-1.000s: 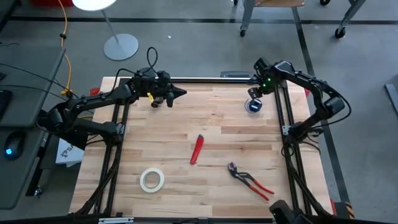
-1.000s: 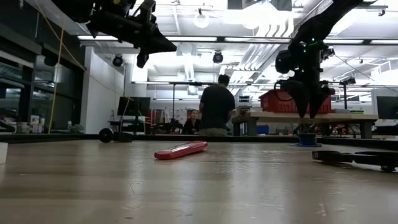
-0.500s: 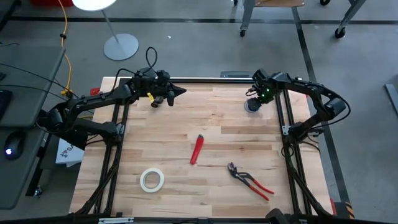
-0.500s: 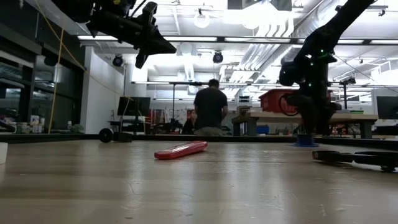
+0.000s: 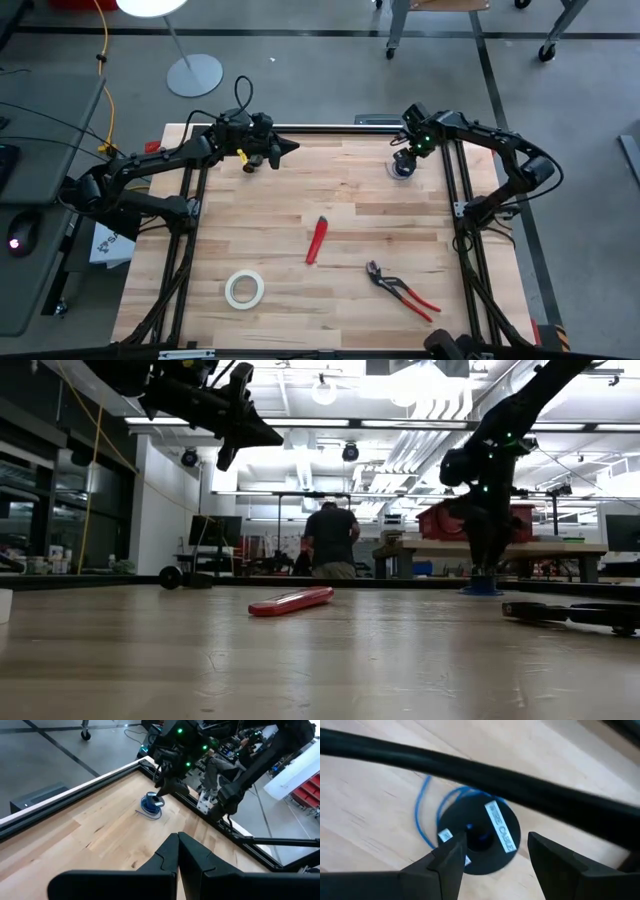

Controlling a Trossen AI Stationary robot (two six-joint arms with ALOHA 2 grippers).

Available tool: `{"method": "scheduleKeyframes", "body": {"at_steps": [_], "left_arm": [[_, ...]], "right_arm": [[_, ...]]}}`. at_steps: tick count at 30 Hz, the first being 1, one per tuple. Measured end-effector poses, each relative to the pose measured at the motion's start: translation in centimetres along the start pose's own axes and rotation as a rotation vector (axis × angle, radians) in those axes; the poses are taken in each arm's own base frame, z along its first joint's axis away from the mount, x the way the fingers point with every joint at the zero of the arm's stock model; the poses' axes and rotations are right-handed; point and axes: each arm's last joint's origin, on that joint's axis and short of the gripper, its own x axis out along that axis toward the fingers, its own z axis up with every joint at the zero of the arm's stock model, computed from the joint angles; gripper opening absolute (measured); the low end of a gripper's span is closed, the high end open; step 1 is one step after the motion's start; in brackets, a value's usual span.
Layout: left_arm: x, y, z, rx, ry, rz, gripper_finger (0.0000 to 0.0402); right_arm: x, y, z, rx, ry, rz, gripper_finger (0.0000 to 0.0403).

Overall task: Coil cords
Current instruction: Uncoil the blue wire cable from the black spool

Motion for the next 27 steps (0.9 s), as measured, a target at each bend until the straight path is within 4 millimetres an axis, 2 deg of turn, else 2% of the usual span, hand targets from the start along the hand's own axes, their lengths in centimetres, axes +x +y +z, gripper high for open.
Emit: {"method": "scheduleKeyframes", "body": {"at_steps": [15,19,23,27], "left_arm": [[0.0,0.0,0.0,-0.002,0.000,0.000,0.0000],[0.0,0.0,0.0,-0.001,-0.003,0.000,0.0000],[0.0,-0.3,0.7,-0.008,-0.073,-0.033,0.0000],[-0.5,-0.9,2.6,0.041,-0.254,-0.110,0.0000]], "right_arm": [[3.3,-0.1,0.6,-0.014,0.082,-0.034,0.0203],[3.2,-0.1,1.0,0.005,0.044,-0.034,0.0160],[2.6,0.0,0.9,0.001,0.025,-0.030,0.0071],[1.1,0.0,0.8,0.000,-0.033,0.002,0.0063]]}}
